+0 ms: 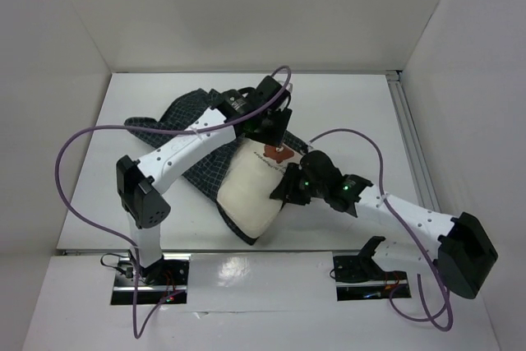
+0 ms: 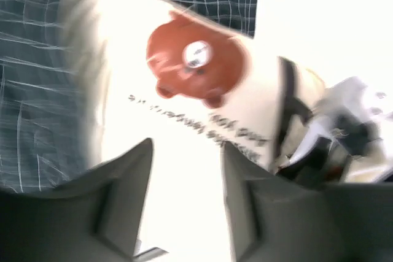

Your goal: Put the pillow into the pillowcase

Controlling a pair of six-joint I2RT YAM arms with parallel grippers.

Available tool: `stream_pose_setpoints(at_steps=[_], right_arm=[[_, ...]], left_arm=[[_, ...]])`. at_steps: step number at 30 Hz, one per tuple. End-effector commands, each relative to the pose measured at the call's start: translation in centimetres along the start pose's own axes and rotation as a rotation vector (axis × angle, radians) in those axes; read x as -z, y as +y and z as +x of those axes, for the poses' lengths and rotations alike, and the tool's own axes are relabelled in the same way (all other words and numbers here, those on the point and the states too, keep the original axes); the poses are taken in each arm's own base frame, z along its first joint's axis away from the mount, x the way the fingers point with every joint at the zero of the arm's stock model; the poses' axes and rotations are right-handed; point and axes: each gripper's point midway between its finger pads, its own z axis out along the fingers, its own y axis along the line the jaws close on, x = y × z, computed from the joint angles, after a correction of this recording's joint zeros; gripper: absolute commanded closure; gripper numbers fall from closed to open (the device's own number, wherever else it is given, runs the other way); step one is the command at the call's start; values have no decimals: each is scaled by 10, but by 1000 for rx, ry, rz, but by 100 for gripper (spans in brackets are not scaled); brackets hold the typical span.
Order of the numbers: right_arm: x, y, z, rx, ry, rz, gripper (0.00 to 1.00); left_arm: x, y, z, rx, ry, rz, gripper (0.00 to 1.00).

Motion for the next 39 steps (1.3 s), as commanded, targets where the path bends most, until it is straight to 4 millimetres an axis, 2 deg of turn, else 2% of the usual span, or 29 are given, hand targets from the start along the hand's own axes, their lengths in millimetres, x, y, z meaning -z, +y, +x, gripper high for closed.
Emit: stream_pose_setpoints(at_steps=[1, 2, 3, 5, 6, 7, 8, 9, 12, 14, 15, 18, 19, 20, 21, 23, 25, 27, 28, 30, 31, 32, 33, 34, 35, 36, 37, 38, 39], right_arm=[[4, 76, -35, 89, -81, -203, 38], [3, 57, -22, 107, -26, -110, 27], [4, 45, -24, 118, -33, -40, 20], [22, 21, -45, 132, -160, 93, 10], [33, -1, -44, 121, -175, 188, 8], [43, -18, -58, 106, -257, 262, 7], [60, -21, -68, 74, -321, 266, 6], [68, -35, -67, 60, -331, 311, 5], [89, -46, -80, 5, -425, 344, 5], [93, -49, -85, -1, -442, 351, 5], [95, -56, -92, -14, -455, 370, 5], [99, -67, -109, -8, -455, 388, 5], [99, -64, -118, -5, -464, 369, 5], [96, -63, -117, 18, -429, 347, 5], [100, -69, -126, -3, -446, 351, 5], [95, -71, -126, -5, -413, 325, 5], [97, -75, -136, -5, -429, 317, 5], [95, -79, -140, -6, -417, 313, 5], [94, -78, -145, -10, -427, 303, 5], [85, -82, -148, 10, -394, 295, 3], [85, -82, -156, 11, -403, 285, 3], [76, -78, -157, 32, -364, 265, 3], [78, -79, -162, 27, -381, 264, 3], [70, -74, -166, 52, -357, 241, 3], [65, -71, -168, 71, -338, 222, 3], [59, -64, -167, 93, -310, 194, 3], [47, -54, -161, 134, -248, 158, 3], [39, -43, -161, 179, -239, 128, 3], [26, -38, -160, 238, -210, 132, 2]], left_arm=[[25, 8, -28, -14, -74, -16, 34], [25, 16, -29, -6, -69, -36, 33], [30, 22, -33, -3, -95, -69, 32], [28, 25, -31, -3, -96, -79, 29], [23, 19, -26, -6, -70, -50, 29], [17, 17, -23, -9, -52, -42, 26], [10, 13, -20, 17, -31, -34, 26], [3, 10, -16, 15, -8, -21, 26], [-28, -5, -10, 37, 13, -66, 25], [-39, -4, -23, 81, -25, -111, 21], [-60, -3, -17, 136, 3, -151, 21], [-84, 9, -28, 257, -6, -186, 20], [-99, 8, -23, 265, 13, -199, 16], [-104, 15, -30, 288, -11, -222, 14], [-111, 14, -30, 289, -15, -220, 7], [-137, 27, -23, 308, 23, -238, 3], [-150, 31, -15, 330, 59, -237, 3], [-161, 37, 12, 304, 135, -258, 10], [-165, 36, 19, 292, 157, -246, 29], [-162, 34, 36, 281, 205, -214, 89], [-157, 34, 40, 269, 217, -207, 100], [-155, 38, 56, 254, 260, -211, 100], [-148, 40, 61, 243, 268, -213, 100], [-131, 50, 69, 228, 268, -239, 100], [-116, 42, 59, 212, 232, -211, 100], [-108, 53, 77, 190, 250, -260, 100], [-96, 53, 82, 165, 243, -263, 100], [-70, 55, 73, 174, 190, -247, 100], [-62, 61, 86, 170, 208, -257, 100]])
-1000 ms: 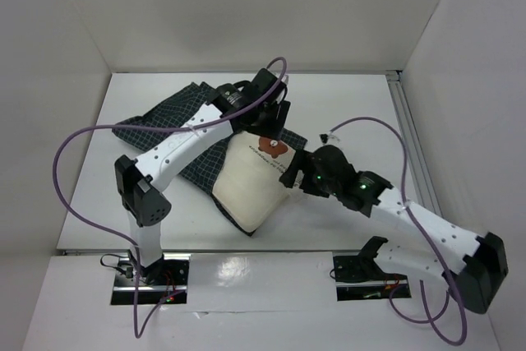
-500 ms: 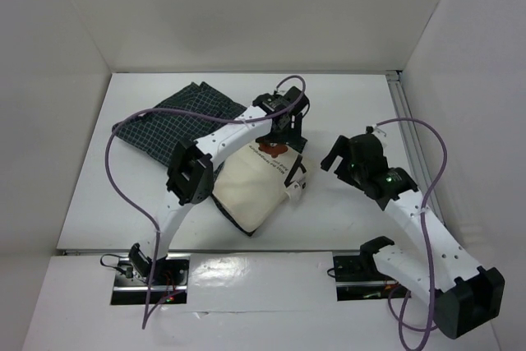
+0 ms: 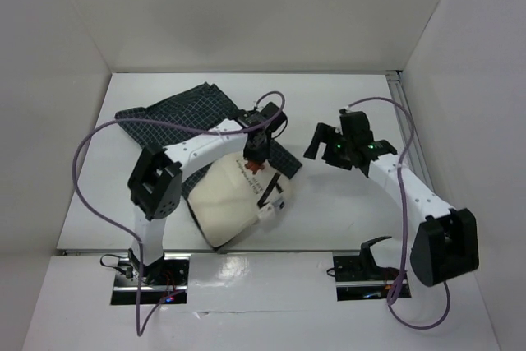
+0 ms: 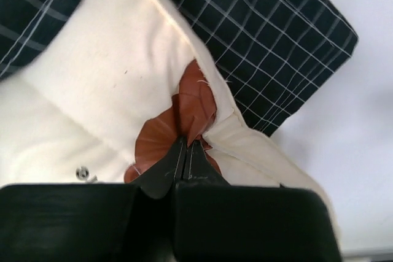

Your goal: Put the pillow into the pillowcase

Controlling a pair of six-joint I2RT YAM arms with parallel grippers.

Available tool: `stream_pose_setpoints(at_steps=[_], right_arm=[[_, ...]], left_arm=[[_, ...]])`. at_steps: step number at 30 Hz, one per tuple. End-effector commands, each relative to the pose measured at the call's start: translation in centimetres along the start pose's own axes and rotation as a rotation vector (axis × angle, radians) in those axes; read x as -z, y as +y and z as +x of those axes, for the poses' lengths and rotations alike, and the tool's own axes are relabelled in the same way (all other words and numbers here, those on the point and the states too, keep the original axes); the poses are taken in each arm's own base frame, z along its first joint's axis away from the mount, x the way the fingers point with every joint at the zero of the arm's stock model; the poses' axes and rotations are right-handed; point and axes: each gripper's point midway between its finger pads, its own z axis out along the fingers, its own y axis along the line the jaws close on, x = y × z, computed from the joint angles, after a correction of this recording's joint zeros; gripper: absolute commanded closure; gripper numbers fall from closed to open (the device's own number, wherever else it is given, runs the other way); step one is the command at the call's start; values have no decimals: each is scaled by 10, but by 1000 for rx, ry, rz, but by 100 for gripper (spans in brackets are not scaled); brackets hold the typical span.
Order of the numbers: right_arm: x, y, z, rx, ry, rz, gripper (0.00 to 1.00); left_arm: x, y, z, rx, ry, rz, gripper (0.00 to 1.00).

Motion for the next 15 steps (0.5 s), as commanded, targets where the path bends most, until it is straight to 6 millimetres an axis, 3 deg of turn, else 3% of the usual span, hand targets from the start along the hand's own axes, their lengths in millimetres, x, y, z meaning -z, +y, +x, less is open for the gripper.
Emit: stream_pose_setpoints(at_steps=[1, 2, 3, 4, 8, 15], right_arm=[[-12, 63, -13, 231, -14, -183, 2], [-17, 80, 6, 310, 30, -198, 1], [-23, 85, 11, 358, 40, -179, 1], [-36, 84, 10, 408, 27, -116, 1], [-58, 109, 45, 510, 101, -206, 1], [-105, 118, 58, 602, 113, -238, 1]], left_arm=[[50, 39, 41, -84, 65, -54, 100], [59, 43, 39, -80, 44, -49, 100], [78, 46, 35, -68, 7, -21, 100], [81, 50, 39, -68, 7, -22, 100], [95, 55, 41, -50, -8, 16, 100], [110, 60, 35, -31, -48, 17, 100]])
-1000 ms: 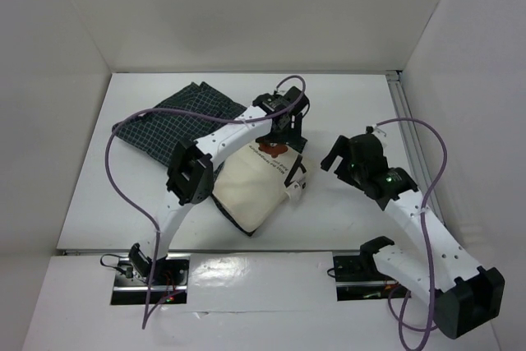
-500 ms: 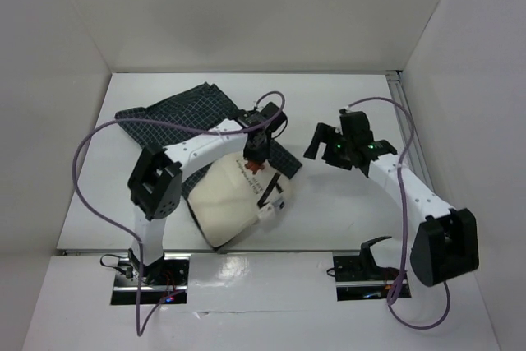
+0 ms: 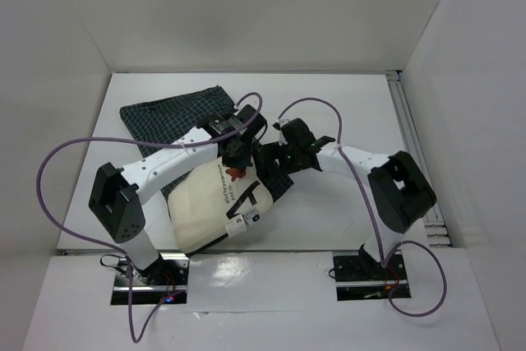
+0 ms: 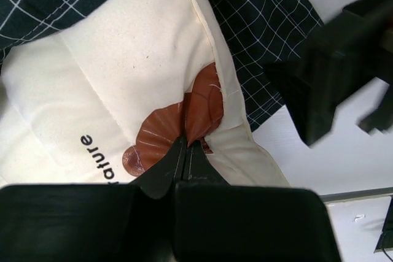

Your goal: Put the pillow into the pillowcase

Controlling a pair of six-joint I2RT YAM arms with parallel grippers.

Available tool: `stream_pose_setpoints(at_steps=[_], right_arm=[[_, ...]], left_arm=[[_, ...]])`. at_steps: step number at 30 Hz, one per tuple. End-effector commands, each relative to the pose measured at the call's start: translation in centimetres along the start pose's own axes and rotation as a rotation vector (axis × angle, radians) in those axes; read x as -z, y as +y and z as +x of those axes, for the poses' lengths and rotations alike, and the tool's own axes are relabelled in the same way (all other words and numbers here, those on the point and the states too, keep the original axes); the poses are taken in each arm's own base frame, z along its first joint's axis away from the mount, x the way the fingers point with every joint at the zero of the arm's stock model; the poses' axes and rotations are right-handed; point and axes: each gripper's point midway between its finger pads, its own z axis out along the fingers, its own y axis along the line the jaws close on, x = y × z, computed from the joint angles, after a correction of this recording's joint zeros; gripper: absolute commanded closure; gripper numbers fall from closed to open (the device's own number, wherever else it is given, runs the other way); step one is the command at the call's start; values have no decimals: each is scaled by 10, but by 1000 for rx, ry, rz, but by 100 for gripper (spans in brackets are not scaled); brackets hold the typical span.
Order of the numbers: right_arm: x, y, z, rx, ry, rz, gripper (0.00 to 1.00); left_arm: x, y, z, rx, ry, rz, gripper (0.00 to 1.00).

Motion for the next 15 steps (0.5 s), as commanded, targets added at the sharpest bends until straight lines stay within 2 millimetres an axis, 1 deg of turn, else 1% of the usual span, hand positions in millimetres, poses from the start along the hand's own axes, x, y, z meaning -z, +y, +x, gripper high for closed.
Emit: stream_pose_setpoints(at_steps=[1, 3, 4, 5, 6, 7, 8, 9, 11, 12, 13, 14, 15], right_arm=[[-11, 13, -38, 89, -119, -49, 1], [-18, 14, -46, 122, -145, -54, 1], [-21, 16, -53, 124, -158, -58, 1], [-28, 15, -55, 133, -158, -57, 1], [-31, 17, -62, 136, -181, -63, 1], [-35, 19, -63, 138, -188, -75, 1], [-38, 22, -64, 141, -193, -96, 2], [-44, 32, -62, 149, -182, -156, 6], [-47, 39, -66, 140, -187, -210, 25], [-44, 49, -67, 141, -189, -265, 52], [-42, 56, -72, 139, -209, -298, 72], [-38, 54, -73, 136, -217, -313, 90], [-28, 55, -77, 105, -231, -326, 100]], left_arm=[[26, 6, -10, 11, -67, 20, 100], [34, 8, -10, 14, -78, 28, 100], [34, 8, -10, 14, -78, 28, 100], [37, 8, -11, 17, -87, 34, 100], [40, 10, -10, 16, -86, 33, 100], [40, 10, -10, 16, -86, 33, 100], [44, 11, -11, 19, -95, 40, 100], [44, 11, -11, 19, -95, 40, 100], [45, 13, -10, 29, -100, 31, 100], [45, 13, -10, 29, -100, 31, 100], [45, 13, -10, 29, -100, 31, 100], [44, 15, -11, 29, -106, 22, 100], [44, 16, -15, 40, -115, 24, 100]])
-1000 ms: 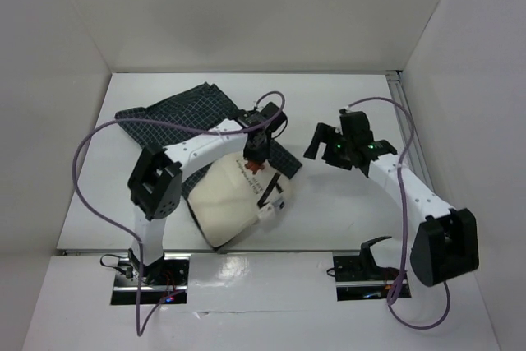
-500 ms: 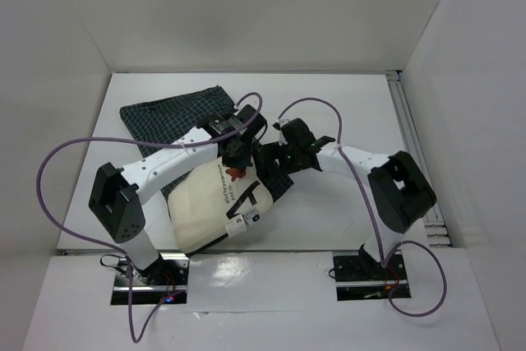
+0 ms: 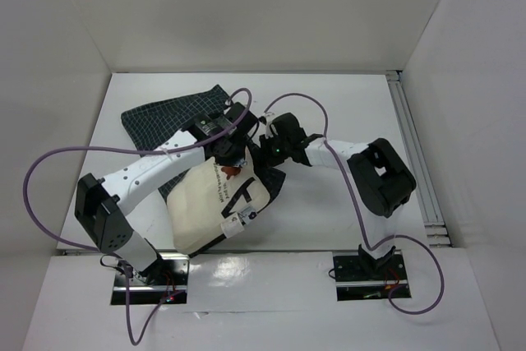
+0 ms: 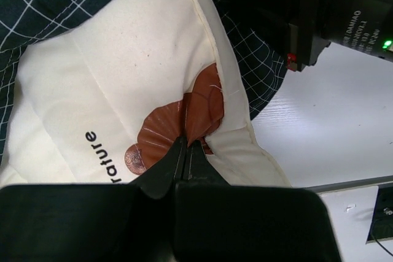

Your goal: Put the pillow into the pillowcase

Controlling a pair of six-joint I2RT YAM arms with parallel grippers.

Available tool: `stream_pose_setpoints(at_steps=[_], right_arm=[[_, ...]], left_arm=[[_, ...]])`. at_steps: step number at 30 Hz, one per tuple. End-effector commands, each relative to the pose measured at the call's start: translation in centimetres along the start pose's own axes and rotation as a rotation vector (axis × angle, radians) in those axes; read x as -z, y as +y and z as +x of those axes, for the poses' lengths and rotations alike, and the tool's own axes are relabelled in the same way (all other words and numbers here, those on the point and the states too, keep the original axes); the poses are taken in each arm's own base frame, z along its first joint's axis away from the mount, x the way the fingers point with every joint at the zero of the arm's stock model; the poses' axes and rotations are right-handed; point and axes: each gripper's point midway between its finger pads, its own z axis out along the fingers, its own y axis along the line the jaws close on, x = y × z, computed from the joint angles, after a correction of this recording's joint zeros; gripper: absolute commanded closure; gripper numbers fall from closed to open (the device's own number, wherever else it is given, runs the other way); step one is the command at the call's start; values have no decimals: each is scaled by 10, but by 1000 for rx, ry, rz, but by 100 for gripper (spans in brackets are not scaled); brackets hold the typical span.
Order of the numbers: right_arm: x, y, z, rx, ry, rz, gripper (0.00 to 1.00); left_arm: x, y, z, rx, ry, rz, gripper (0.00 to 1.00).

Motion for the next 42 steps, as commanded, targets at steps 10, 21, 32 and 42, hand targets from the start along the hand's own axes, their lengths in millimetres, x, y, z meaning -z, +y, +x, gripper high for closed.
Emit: stream_pose_setpoints(at_steps=[10, 21, 32, 42], right_arm=[[174, 140, -49, -95, -206, -279, 100], [158, 118, 54, -189, -58, -196, 100], [174, 132, 57, -158, 12, -184, 100], [189, 103, 164, -303, 167, -12, 100]], left_arm=[[48, 4, -40, 125, -42, -39, 100], [-67, -12, -55, 359, -128, -233, 100], [-75, -16, -98, 465, -217, -200, 100], [-73, -36, -134, 505, -302, -203, 100]])
